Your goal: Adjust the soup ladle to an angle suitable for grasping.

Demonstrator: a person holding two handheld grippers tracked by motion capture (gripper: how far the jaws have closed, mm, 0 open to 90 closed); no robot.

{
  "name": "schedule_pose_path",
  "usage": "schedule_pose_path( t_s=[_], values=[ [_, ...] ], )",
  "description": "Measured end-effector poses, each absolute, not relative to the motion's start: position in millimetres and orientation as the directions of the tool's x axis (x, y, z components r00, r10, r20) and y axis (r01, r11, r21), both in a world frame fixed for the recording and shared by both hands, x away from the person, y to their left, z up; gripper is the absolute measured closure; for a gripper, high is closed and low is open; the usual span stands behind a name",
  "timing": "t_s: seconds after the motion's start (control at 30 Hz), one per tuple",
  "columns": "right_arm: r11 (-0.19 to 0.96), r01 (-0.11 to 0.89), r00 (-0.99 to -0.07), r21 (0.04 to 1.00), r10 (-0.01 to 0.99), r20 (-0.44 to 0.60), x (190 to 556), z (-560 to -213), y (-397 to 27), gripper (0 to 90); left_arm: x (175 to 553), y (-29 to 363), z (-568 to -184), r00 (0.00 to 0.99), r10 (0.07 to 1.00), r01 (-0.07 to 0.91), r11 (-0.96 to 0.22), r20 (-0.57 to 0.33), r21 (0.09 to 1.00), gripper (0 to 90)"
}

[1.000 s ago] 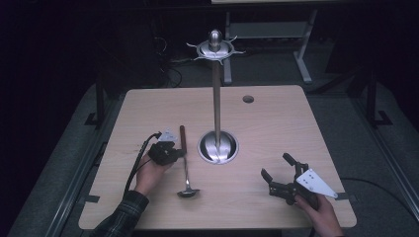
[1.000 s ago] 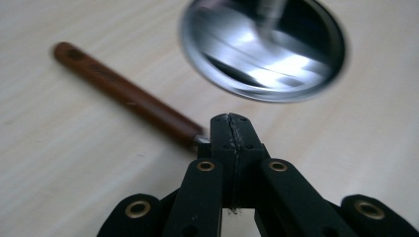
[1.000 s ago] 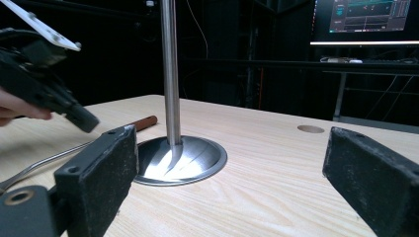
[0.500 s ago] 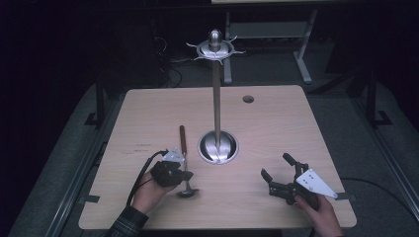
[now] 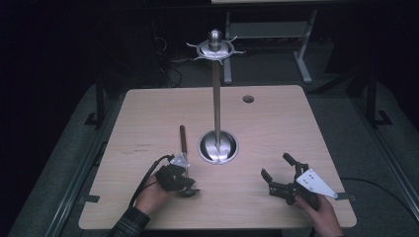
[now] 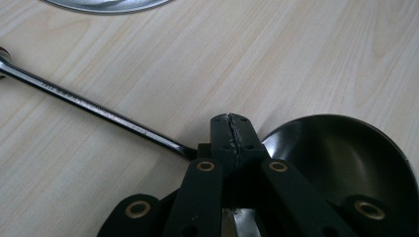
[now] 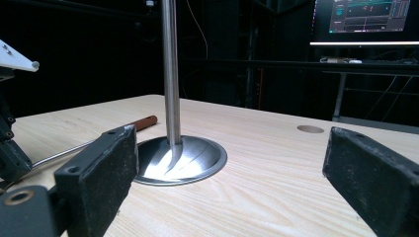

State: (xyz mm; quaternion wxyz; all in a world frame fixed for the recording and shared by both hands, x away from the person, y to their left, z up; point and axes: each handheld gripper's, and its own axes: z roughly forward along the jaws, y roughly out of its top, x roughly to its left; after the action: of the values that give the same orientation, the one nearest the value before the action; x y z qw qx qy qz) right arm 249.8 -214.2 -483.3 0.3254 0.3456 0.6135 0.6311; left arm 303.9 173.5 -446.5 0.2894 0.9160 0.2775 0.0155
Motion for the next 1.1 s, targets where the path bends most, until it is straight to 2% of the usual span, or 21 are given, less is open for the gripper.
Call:
schedule_pose_path(
  t_s=[0.5,0.63,0.73,0.87,0.97,1.1],
  values=[
    [-0.039,0.02,-0.551,0.999,0.833,0.044,250,-483,-215,6.3,298,190,-450,0.82,0.558,0.536,-0.666,-0.13,0.52,89.8],
    [-0.037,0.026,-0.552,0.999,0.833,0.045,251,-483,-215,6.3,298,192,-447,0.831,0.542,0.519,-0.673,-0.127,0.527,89.8],
    [-0.036,0.019,-0.554,0.999,0.831,0.041,252,-483,-214,6.3,298,188,-446,0.826,0.541,0.528,-0.645,-0.158,0.553,89.8],
    [-0.039,0.018,-0.554,0.999,0.831,0.042,251,-483,-214,6.3,304,180,-448,0.85,0.509,0.492,-0.673,-0.137,0.553,89.8],
    [-0.036,0.013,-0.555,0.999,0.831,0.037,251,-483,-214,6.3,307,173,-451,0.844,0.509,0.506,-0.654,-0.167,0.563,89.8],
    [-0.037,0.014,-0.555,0.999,0.831,0.038,251,-483,-214,6.3,309,170,-453,0.855,0.499,0.488,-0.681,-0.142,0.546,89.8]
  ],
)
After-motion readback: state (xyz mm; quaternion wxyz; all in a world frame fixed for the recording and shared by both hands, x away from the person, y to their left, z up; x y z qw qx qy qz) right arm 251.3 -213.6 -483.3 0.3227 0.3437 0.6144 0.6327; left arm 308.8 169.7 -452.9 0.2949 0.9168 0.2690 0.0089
